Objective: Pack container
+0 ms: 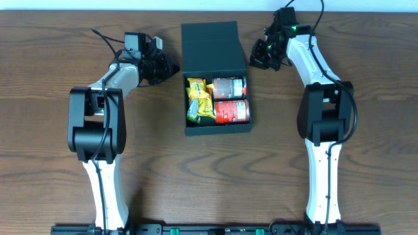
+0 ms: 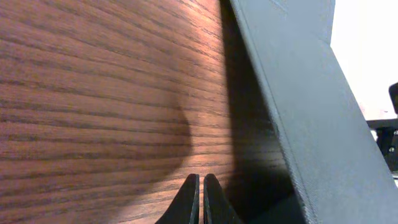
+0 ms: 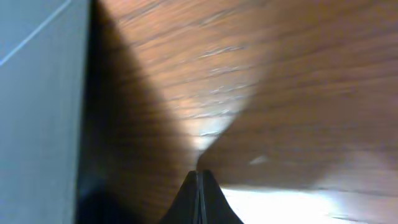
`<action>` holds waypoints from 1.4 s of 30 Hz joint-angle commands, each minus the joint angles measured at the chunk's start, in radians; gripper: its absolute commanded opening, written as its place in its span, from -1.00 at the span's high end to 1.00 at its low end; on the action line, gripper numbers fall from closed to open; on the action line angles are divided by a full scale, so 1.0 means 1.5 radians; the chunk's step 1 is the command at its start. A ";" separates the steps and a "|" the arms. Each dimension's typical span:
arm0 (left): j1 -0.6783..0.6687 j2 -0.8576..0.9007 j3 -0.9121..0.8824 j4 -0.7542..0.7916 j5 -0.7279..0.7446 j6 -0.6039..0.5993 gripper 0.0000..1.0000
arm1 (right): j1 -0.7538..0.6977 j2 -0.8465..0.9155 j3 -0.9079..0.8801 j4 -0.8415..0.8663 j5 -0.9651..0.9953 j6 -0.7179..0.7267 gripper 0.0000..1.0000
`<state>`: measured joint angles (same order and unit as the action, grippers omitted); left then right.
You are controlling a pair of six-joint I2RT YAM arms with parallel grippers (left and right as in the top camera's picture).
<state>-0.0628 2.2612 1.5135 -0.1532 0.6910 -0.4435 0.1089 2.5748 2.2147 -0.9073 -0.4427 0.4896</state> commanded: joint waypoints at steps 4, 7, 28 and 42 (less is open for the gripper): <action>-0.002 0.001 0.007 -0.006 0.064 0.011 0.88 | 0.000 0.006 -0.005 -0.006 -0.156 0.027 0.96; -0.003 0.001 0.007 -0.030 0.102 0.012 0.89 | -0.005 0.006 -0.005 -0.042 -0.194 0.027 0.97; -0.033 0.001 0.000 -0.223 0.163 0.141 0.88 | -0.009 0.006 -0.005 -0.241 -0.173 -0.069 0.97; -0.021 0.001 0.000 -0.200 -0.026 0.085 0.89 | -0.021 0.006 -0.005 -0.142 -0.157 -0.027 0.97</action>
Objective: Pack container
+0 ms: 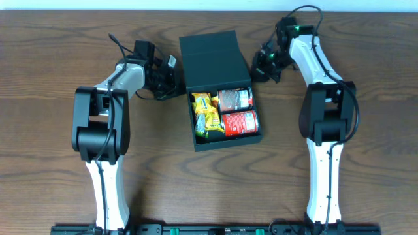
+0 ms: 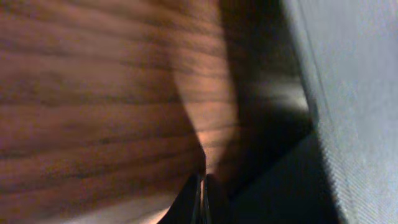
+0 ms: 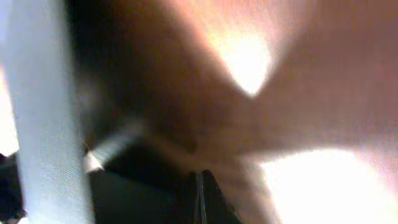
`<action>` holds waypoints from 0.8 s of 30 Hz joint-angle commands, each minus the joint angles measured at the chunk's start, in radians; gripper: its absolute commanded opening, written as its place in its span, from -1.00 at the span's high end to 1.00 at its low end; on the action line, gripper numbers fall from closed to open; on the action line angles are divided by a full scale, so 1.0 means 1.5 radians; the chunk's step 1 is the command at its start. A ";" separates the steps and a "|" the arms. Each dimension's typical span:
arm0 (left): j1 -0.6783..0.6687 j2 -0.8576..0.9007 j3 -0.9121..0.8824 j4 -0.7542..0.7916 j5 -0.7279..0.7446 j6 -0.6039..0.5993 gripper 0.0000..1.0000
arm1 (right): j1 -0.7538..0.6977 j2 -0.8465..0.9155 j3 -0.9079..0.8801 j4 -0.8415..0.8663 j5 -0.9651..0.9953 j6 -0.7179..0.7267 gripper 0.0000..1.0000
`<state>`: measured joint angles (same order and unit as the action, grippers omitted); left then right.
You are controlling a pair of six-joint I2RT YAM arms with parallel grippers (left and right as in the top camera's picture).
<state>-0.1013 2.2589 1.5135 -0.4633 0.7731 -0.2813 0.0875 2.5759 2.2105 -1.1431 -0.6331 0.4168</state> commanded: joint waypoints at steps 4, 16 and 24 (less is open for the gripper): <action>0.001 0.003 0.000 0.075 -0.071 -0.058 0.88 | -0.001 0.005 -0.002 0.057 -0.042 0.047 0.97; -0.004 0.003 0.000 0.172 -0.043 -0.148 0.88 | 0.019 0.005 -0.002 0.152 -0.114 0.097 0.97; -0.004 0.003 0.000 0.207 -0.029 -0.187 0.88 | 0.022 0.005 -0.002 0.126 -0.042 0.066 0.97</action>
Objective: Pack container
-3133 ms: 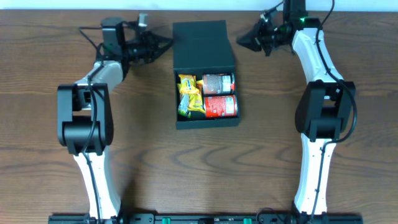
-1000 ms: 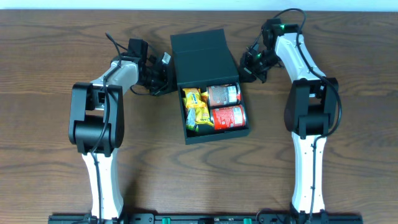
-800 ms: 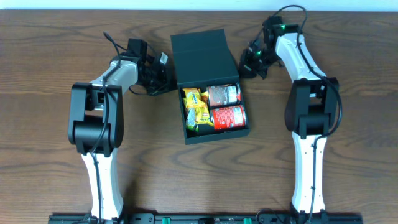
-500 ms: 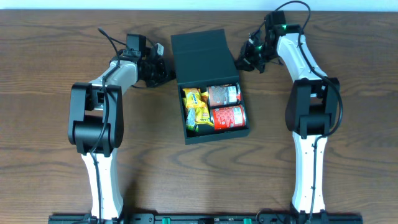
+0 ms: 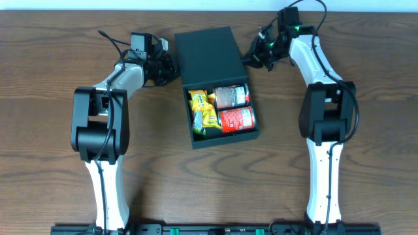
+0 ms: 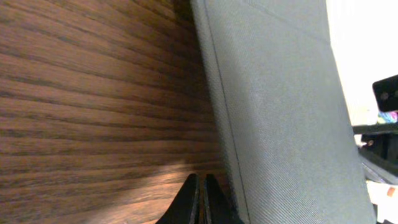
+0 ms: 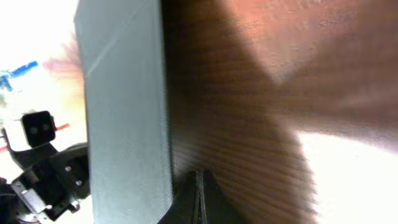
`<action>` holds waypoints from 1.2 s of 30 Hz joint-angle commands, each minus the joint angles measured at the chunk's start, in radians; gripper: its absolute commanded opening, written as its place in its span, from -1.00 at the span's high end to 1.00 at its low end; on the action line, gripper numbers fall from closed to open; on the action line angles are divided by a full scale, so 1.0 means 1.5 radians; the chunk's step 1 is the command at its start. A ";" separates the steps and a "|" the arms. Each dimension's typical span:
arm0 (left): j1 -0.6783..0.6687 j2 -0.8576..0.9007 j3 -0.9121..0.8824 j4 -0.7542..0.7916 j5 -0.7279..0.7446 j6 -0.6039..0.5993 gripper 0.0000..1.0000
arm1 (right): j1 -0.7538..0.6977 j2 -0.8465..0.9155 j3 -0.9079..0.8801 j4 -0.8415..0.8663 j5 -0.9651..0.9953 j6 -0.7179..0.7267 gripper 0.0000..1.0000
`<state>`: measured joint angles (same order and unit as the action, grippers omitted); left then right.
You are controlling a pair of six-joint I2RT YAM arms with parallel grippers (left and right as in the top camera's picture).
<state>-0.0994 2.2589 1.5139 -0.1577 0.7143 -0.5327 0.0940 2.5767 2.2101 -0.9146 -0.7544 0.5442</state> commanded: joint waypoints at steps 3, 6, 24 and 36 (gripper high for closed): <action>-0.005 0.003 0.000 0.009 0.010 -0.019 0.88 | 0.018 0.005 -0.003 -0.060 0.061 -0.037 0.97; -0.005 0.003 0.000 0.024 0.013 -0.034 0.88 | 0.020 0.005 -0.003 -0.020 -0.003 -0.025 0.97; -0.005 -0.014 0.000 0.082 0.043 -0.086 0.89 | 0.028 0.004 -0.003 0.187 -0.201 0.023 0.97; -0.005 -0.097 0.000 0.086 -0.016 -0.086 0.88 | 0.029 0.001 -0.003 0.241 -0.303 0.015 0.97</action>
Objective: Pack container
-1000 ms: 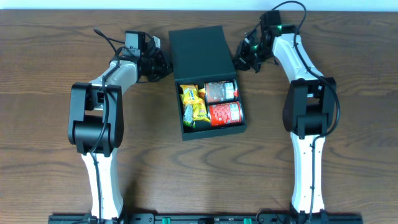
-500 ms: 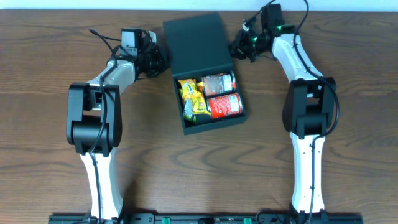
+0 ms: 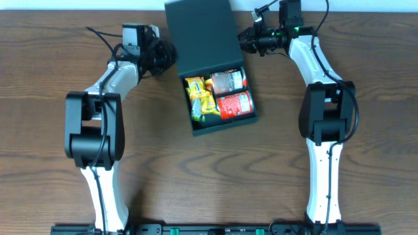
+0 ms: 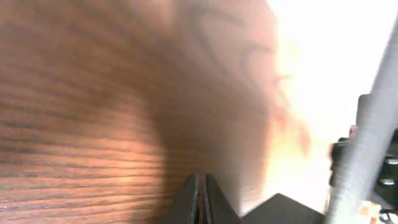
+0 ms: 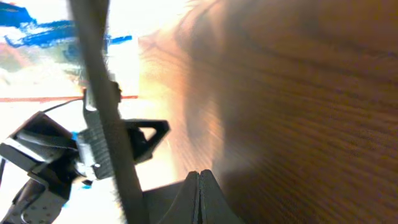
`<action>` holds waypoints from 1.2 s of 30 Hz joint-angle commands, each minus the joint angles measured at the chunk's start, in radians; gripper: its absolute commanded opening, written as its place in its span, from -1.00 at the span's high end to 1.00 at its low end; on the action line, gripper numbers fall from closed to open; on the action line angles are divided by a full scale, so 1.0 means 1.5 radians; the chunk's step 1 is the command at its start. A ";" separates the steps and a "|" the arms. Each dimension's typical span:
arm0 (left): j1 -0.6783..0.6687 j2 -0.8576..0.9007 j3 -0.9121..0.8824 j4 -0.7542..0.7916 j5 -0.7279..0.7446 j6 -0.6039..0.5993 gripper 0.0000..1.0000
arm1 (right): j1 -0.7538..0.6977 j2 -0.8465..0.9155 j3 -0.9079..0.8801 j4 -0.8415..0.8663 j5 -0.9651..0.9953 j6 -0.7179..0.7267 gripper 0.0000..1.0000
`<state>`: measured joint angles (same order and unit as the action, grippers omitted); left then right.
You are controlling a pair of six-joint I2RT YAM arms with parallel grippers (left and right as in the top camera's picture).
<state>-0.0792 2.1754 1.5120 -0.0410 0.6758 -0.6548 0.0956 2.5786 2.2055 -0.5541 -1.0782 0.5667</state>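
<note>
The black box [image 3: 225, 123] sits at mid-table, holding yellow snack packets [image 3: 200, 98] and two red cans [image 3: 230, 80]. Its hinged lid [image 3: 199, 32] stands raised behind it, reaching the top edge of the overhead view. My left gripper [image 3: 171, 55] is shut at the lid's left side, and my right gripper [image 3: 241, 39] is shut at its right side. The left wrist view shows shut fingertips [image 4: 200, 186] with the lid's edge [image 4: 373, 124] to the right. In the right wrist view the shut fingertips [image 5: 199, 180] have the lid's edge [image 5: 102, 124] on the left.
The wooden table [image 3: 366, 143] stretches out on all sides of the box. Its far edge [image 3: 366, 12] runs just behind the lid and both grippers. Cables trail from both wrists near that edge.
The lid stands higher and looks larger from overhead, now reaching the top of that view. Both grippers have moved toward the far edge, still shut at the lid's sides.
At first the lid lay flat open behind the box, with both shut grippers low beside it. The box then sat turned and shifted slightly right. Later the grippers were against the lid's sides, and now the lid is raised between them.
</note>
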 commanded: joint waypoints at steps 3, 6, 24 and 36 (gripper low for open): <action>-0.019 -0.046 0.001 0.008 0.003 -0.005 0.89 | 0.029 -0.001 0.001 0.001 -0.087 -0.015 0.97; -0.019 -0.046 0.001 0.008 0.003 -0.005 0.88 | 0.028 -0.001 0.001 0.002 -0.087 -0.034 0.96; -0.019 -0.089 0.001 -0.004 0.018 0.037 0.88 | -0.033 -0.051 0.001 -0.007 -0.087 -0.062 0.97; -0.019 -0.144 0.001 -0.004 0.013 0.049 0.88 | -0.029 -0.077 0.001 -0.008 -0.130 -0.062 0.96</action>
<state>-0.1032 1.9678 1.5120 -0.0448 0.6849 -0.6014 0.0380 2.5248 2.2051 -0.5636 -1.2133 0.4915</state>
